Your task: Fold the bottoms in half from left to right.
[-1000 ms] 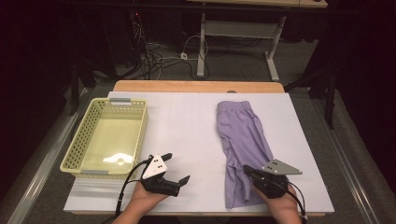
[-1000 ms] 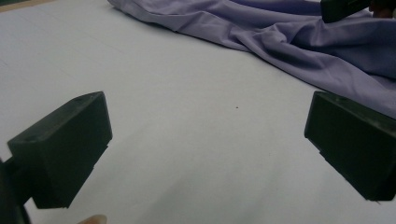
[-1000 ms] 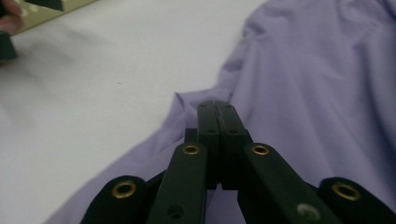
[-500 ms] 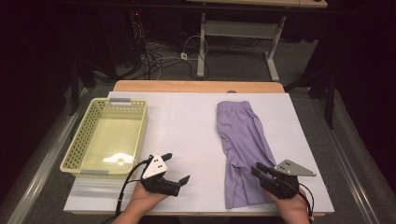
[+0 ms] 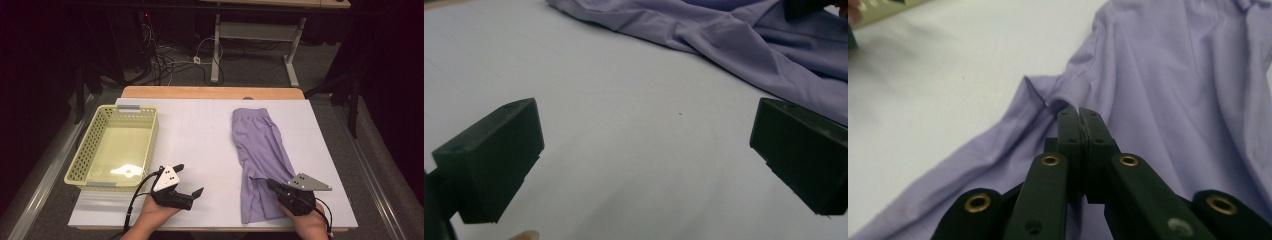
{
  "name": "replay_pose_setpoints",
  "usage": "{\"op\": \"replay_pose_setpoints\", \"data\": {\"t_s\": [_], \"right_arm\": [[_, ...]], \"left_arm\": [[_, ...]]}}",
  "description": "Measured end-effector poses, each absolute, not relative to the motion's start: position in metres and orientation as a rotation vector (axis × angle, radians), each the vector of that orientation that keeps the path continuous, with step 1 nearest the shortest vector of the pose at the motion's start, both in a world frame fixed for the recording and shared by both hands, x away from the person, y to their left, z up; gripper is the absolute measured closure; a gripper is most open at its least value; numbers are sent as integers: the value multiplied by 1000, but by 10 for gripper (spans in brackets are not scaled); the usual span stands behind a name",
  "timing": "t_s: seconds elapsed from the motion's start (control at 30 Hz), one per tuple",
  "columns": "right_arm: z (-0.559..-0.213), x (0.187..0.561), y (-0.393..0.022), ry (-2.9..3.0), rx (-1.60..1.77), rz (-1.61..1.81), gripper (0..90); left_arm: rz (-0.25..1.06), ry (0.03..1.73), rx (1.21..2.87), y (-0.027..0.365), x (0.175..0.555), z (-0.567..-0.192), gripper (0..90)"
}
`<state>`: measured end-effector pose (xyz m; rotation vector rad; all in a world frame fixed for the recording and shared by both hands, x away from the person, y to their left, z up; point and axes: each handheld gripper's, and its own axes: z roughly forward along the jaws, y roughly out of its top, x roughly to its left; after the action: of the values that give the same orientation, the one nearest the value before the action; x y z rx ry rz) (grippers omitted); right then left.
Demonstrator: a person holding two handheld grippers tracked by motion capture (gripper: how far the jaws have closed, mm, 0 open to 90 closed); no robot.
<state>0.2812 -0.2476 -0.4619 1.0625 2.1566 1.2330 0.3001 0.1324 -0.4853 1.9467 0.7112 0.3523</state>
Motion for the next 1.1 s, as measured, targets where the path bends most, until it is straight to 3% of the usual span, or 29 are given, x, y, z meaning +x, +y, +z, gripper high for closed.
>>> {"op": "replay_pose_setpoints", "data": {"t_s": [0.17, 0.27, 0.57, 0.87, 1.1], "right_arm": [[-455, 277, -243, 2150, 1018, 1242, 898], [-455, 277, -241, 2155, 1017, 1243, 898], [-456, 279, -237, 2170, 1004, 1258, 898], [-456, 279, -231, 2175, 996, 1281, 898], [-459, 277, -218, 2220, 965, 1281, 819]], "left_arm": [[254, 712, 1984, 101, 301, -477, 3], [229, 674, 2007, 74, 305, -471, 69], [154, 628, 2078, -4, 330, -467, 410], [193, 630, 2113, -6, 332, -475, 833], [249, 634, 2127, 18, 326, -473, 870]]}}
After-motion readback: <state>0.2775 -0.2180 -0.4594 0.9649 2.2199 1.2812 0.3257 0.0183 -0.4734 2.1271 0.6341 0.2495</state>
